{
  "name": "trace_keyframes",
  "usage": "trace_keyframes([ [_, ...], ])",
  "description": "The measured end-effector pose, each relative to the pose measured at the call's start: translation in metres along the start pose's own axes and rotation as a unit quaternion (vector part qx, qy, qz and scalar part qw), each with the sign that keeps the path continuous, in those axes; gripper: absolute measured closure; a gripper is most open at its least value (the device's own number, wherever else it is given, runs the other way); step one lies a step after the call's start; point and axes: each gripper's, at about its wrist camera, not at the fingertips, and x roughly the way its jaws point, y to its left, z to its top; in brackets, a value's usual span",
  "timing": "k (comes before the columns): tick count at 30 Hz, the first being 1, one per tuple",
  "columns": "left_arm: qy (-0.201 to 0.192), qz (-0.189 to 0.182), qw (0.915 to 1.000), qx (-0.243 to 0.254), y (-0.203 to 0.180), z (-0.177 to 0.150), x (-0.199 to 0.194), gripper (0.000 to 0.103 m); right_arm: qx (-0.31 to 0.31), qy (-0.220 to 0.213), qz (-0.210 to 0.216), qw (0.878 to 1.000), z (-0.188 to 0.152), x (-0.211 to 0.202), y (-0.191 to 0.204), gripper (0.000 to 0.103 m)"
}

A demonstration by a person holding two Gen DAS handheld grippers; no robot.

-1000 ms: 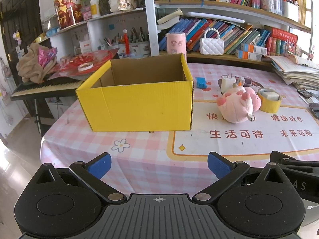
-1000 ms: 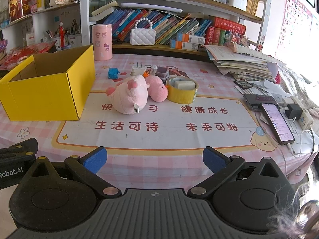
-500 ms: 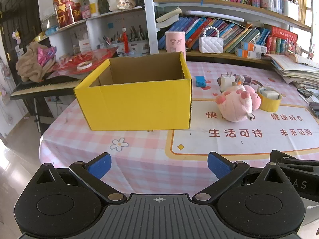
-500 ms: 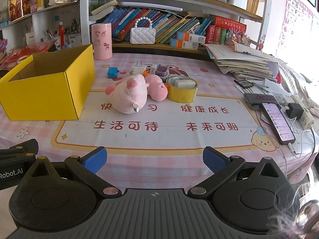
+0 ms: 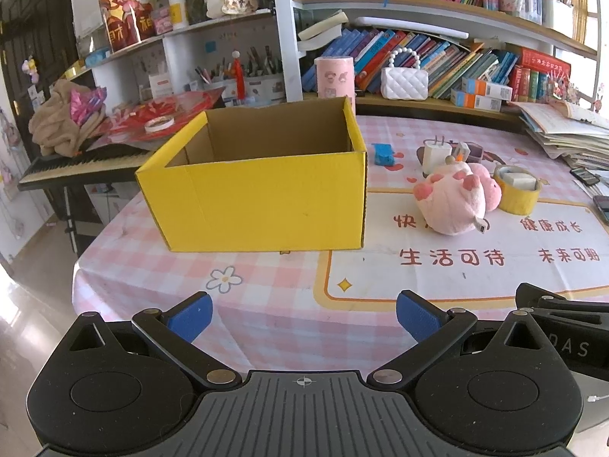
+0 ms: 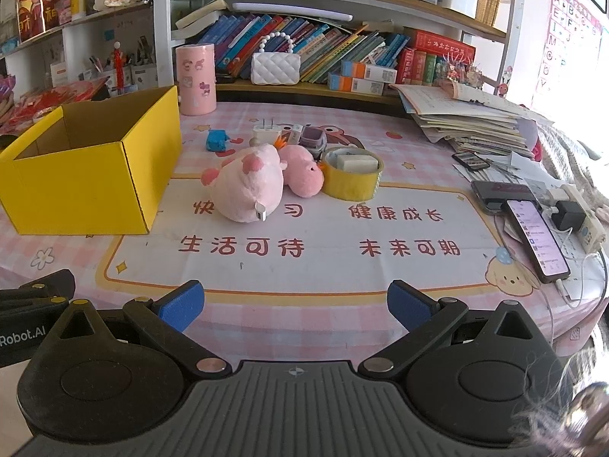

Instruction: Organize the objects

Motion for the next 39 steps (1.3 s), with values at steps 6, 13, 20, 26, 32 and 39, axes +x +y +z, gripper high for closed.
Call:
trace_keyframes([
  [6,0.005,-0.031,0.9995,-0.006,-0.002,0.005,0.008,0.000,0.001,0.001,-0.001,1.000,0.002,0.001,-0.005,0.000],
  [13,0.017,-0.053,0.9984,-0.011,-0.012,0.012,0.020,0.000,0.002,0.005,-0.004,1.000,0.011,0.012,-0.017,0.000],
  [20,0.017,-0.055,0.9983,-0.008,-0.031,0.022,0.031,0.000,0.006,0.007,-0.005,1.000,0.022,0.026,-0.034,0.000],
  [26,-0.002,-0.066,0.9978,-0.008,-0.049,0.034,0.039,0.000,0.002,0.012,-0.001,1.000,0.035,0.044,-0.049,0.000],
  [32,-0.012,-0.071,0.9972,-0.017,-0.075,0.049,0.053,0.000,-0.006,0.013,0.003,1.000,0.052,0.066,-0.070,0.000],
  [39,-0.030,-0.072,0.9965,-0.029,-0.103,0.065,0.065,0.000,-0.001,0.017,0.009,1.000,0.071,0.096,-0.100,0.000],
])
